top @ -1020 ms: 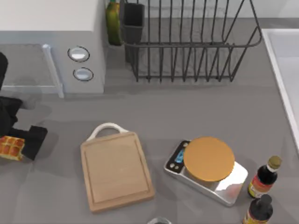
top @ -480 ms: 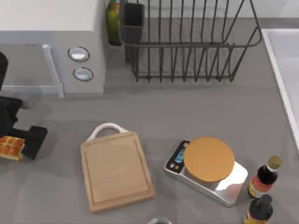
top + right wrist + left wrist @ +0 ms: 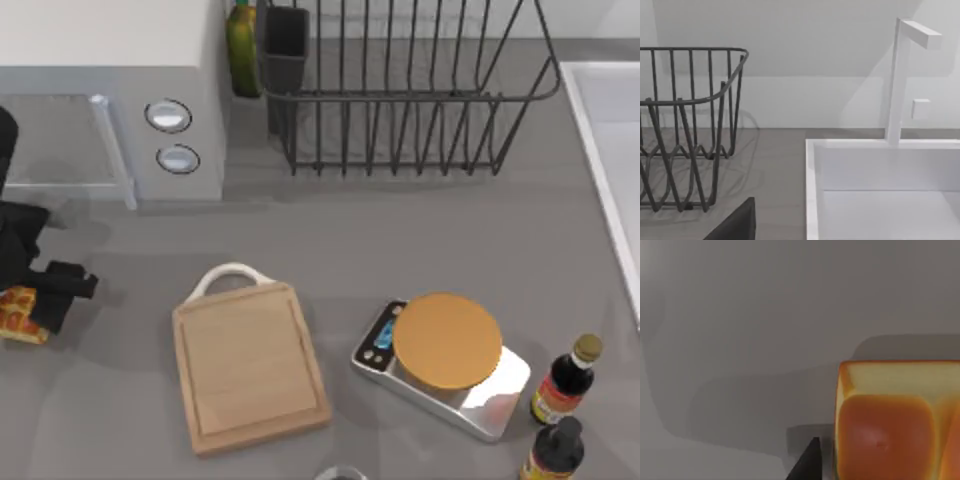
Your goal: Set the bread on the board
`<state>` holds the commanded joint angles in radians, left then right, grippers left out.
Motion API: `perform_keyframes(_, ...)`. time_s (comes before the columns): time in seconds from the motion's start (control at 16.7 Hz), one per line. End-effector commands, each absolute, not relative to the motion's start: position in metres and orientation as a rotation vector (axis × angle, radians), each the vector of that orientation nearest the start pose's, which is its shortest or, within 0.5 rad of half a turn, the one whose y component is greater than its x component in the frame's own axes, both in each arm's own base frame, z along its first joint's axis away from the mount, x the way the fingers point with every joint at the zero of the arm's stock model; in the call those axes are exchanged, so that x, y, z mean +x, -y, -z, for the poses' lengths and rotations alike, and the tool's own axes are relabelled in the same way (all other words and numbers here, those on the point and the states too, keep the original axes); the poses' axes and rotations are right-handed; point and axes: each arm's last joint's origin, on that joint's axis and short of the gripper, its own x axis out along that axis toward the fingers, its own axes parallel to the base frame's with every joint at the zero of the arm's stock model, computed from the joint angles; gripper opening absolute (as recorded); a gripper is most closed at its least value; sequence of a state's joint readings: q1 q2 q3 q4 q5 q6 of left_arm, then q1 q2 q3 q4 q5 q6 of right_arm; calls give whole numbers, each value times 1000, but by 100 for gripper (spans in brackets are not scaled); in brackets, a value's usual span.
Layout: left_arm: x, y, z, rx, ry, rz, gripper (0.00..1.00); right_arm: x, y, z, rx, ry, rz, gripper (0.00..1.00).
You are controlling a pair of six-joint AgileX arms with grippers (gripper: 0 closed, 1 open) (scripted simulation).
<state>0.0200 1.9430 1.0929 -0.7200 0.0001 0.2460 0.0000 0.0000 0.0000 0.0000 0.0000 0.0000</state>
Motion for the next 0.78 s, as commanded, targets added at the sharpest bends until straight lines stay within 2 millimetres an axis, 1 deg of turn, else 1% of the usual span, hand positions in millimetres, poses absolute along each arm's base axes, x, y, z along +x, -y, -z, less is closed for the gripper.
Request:
perform_keyframes(0.18,328,-8,-102,174,-1563,172,0,106,1,-160,0,0,0,100)
perform_keyframes(0.24,324,-9,-114,171,-1563,171,0,106,1,-160,0,0,0,100)
perform_keyframes(0.36,320,-8,-111,176,-1588,187,0,106,1,-160,0,0,0,100)
perform_keyframes(0.48,309,-3,-104,184,-1668,234,0,106,1,-160,0,0,0,100)
perform_keyframes(0.6,299,1,-102,185,-1748,283,0,106,1,-160,0,0,0,100)
perform_keyframes(0.66,297,2,-106,182,-1772,300,0,106,1,-160,0,0,0,100)
perform_keyframes(0.78,298,3,-121,176,-1774,314,0,106,1,-160,0,0,0,100)
